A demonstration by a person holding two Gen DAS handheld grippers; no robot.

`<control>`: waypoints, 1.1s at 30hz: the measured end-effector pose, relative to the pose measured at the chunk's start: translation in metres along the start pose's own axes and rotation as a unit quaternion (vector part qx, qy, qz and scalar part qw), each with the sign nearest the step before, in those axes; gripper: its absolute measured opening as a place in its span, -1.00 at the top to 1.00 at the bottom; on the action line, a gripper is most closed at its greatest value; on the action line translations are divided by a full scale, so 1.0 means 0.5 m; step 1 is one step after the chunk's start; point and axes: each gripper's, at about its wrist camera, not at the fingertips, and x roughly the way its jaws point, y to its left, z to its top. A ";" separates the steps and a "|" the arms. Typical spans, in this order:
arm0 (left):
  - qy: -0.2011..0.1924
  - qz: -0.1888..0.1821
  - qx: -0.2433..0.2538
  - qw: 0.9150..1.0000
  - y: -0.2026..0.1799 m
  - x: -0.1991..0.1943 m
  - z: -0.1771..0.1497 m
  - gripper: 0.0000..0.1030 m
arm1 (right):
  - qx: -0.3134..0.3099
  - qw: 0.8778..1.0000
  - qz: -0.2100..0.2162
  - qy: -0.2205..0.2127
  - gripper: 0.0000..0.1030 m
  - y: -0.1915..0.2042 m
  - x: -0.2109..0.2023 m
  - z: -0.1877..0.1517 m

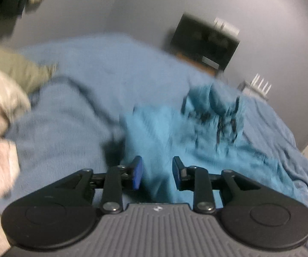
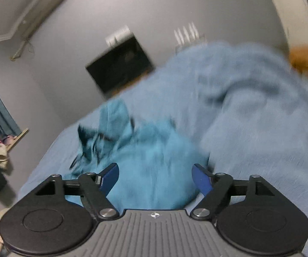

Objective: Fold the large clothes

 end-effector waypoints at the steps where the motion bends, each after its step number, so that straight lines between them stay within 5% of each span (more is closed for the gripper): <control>1: -0.025 -0.009 0.011 1.000 -0.014 -0.018 0.007 0.18 | -0.011 1.000 0.003 -0.014 -0.55 0.010 -0.010 0.010; 3: -0.051 -0.032 0.036 0.998 -0.044 -0.036 0.021 -0.25 | -0.041 0.999 0.024 -0.018 -0.60 0.043 -0.007 0.030; 6: -0.039 -0.080 0.084 0.993 -0.111 -0.011 0.027 -0.29 | -0.114 0.992 0.052 -0.009 -0.60 0.111 0.038 0.046; 12: 0.064 -0.143 0.103 0.982 -0.216 0.141 -0.035 -0.29 | -0.202 0.969 0.115 0.078 -0.56 0.251 0.225 0.016; 19: 0.142 -0.120 0.176 0.967 -0.250 0.232 -0.161 -0.29 | -0.285 0.945 0.090 0.135 -0.43 0.296 0.330 -0.082; 24: 0.166 -0.114 0.181 0.963 -0.233 0.275 -0.191 -0.29 | -0.305 0.935 0.058 0.171 -0.47 0.272 0.388 -0.135; 29: 0.186 -0.093 0.236 0.949 -0.240 0.299 -0.232 -0.29 | -0.338 0.919 0.039 0.198 -0.60 0.269 0.444 -0.187; 33: 0.189 -0.092 0.231 0.950 -0.243 0.293 -0.223 -0.30 | -0.347 0.916 0.040 0.197 -0.66 0.274 0.445 -0.191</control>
